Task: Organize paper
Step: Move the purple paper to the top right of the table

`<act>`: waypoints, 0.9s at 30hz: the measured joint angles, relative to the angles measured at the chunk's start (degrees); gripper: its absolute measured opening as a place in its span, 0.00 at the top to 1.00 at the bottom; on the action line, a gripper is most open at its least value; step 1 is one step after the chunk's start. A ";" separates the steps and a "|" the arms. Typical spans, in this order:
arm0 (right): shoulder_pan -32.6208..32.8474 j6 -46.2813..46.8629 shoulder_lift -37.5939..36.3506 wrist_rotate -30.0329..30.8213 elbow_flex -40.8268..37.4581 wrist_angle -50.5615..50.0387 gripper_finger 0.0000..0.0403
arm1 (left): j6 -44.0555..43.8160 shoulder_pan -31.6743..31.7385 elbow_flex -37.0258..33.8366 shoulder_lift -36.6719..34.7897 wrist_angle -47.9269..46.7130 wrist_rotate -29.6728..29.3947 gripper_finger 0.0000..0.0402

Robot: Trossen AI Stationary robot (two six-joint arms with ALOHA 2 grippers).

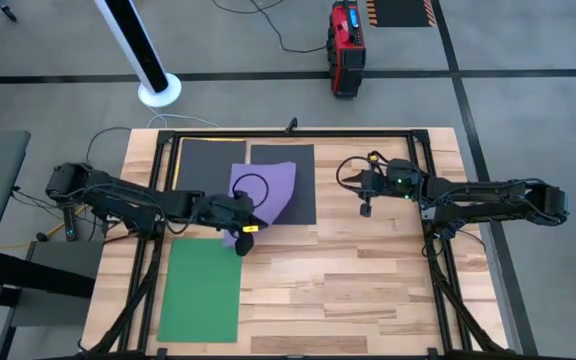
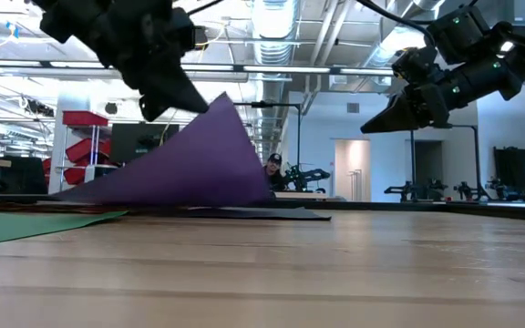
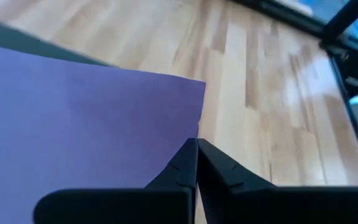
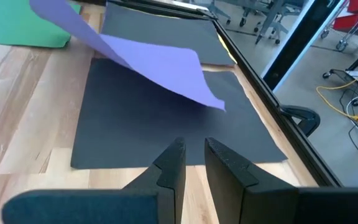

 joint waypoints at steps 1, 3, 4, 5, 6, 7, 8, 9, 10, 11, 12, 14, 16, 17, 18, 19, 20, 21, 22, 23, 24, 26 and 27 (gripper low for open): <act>0.00 0.00 0.00 -0.01 0.00 0.19 0.85 | 0.19 0.11 0.00 0.00 0.74 -0.58 1.00; 0.14 -1.05 0.00 -2.18 0.00 0.72 0.85 | 1.15 0.59 0.00 0.00 1.59 -1.67 1.00; 0.43 -1.83 0.00 -4.01 0.00 1.11 0.85 | 1.71 0.99 0.00 0.00 1.77 -2.09 1.00; 0.94 -2.28 0.00 -5.26 0.17 1.30 0.85 | 2.24 1.40 0.00 0.00 1.96 -2.13 1.00; 1.54 -2.47 0.01 -5.72 0.68 0.96 0.85 | 2.69 1.74 0.00 0.00 2.27 -2.14 1.00; 2.22 -2.93 0.02 -5.75 1.30 0.62 0.85 | 3.03 2.13 0.00 0.00 2.66 -2.12 1.00; 2.96 -3.55 0.02 -5.73 1.82 0.57 0.85 | 3.42 2.43 0.00 0.00 3.06 -2.02 1.00; 3.79 -4.40 0.17 -5.73 2.33 0.57 0.85 | 3.78 2.72 0.00 0.00 3.42 -1.78 1.00; 4.60 -5.06 0.56 -5.71 3.08 0.46 0.85 | 4.07 3.03 0.00 0.00 3.61 -1.50 1.00; 5.41 -5.68 1.10 -5.72 3.98 0.26 0.85 | 4.41 3.29 0.00 0.00 3.62 -1.36 1.00; 6.16 -6.08 1.90 -5.74 5.00 0.24 0.85 | 4.60 3.50 0.00 0.00 3.56 -1.35 1.00; 7.54 -6.90 4.36 -5.77 7.59 0.32 0.85 | 5.09 3.93 0.00 0.00 3.61 -1.12 1.00; 8.60 -7.55 8.03 -5.77 10.69 -0.75 0.85 | 5.17 4.01 0.00 0.00 3.58 -0.93 1.00; 8.90 -7.71 10.07 -5.77 12.28 -1.43 0.85 | 5.19 4.02 0.00 0.00 3.58 -0.91 1.00; 9.17 -7.94 12.35 -5.77 14.01 -2.27 0.85 | 5.19 4.01 0.00 0.00 3.56 -0.89 1.00; 9.28 -8.34 14.58 -5.77 15.59 -2.73 0.85 | 5.21 4.01 0.00 0.00 3.56 -0.87 1.00; 9.42 -8.77 16.76 -5.77 17.09 -2.79 0.85 | 5.21 4.01 0.00 0.00 3.45 -0.85 1.00; 9.44 -9.39 18.84 -5.77 18.61 -2.79 0.85 | 5.21 4.01 0.00 0.00 3.33 -0.79 1.00; 9.44 -10.10 20.69 -5.77 20.01 -3.09 0.85 | 5.21 4.01 0.00 0.00 3.28 -0.45 1.00; 9.41 -10.72 22.48 -5.77 21.40 -3.55 0.85 | 5.22 4.01 0.00 0.00 3.34 0.07 1.00; 9.31 -11.08 24.15 -5.77 22.84 -3.95 0.85 | 5.24 4.01 0.00 0.00 3.33 0.38 1.00; 9.31 -12.00 27.03 -5.77 25.70 -4.15 0.85 | 5.52 4.01 0.00 0.00 3.25 0.40 1.00; 9.31 -12.25 28.24 -5.77 26.98 -4.12 0.85 | 5.85 4.01 0.00 0.00 3.21 0.40 1.00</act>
